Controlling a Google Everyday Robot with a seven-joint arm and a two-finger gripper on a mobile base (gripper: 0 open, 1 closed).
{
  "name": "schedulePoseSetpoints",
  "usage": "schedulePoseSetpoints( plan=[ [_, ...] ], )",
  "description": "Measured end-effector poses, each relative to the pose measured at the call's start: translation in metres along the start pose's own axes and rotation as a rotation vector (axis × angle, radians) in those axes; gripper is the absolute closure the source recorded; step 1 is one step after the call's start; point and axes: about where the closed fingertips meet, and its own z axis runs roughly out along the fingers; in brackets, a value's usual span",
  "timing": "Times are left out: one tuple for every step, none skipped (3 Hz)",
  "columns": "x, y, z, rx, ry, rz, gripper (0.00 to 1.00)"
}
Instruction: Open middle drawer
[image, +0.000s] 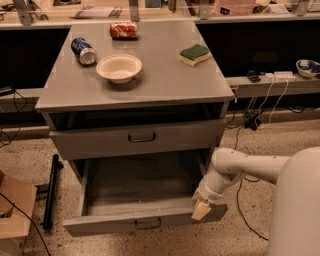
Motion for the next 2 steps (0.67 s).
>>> schedulePoseSetpoints(
  plan=[
    [0.009, 0.0112, 0.006, -0.018, 0.002, 0.014, 0.45],
    [0.0088, 0.0114, 0.0052, -0.018, 0.002, 0.014, 0.21]
  ],
)
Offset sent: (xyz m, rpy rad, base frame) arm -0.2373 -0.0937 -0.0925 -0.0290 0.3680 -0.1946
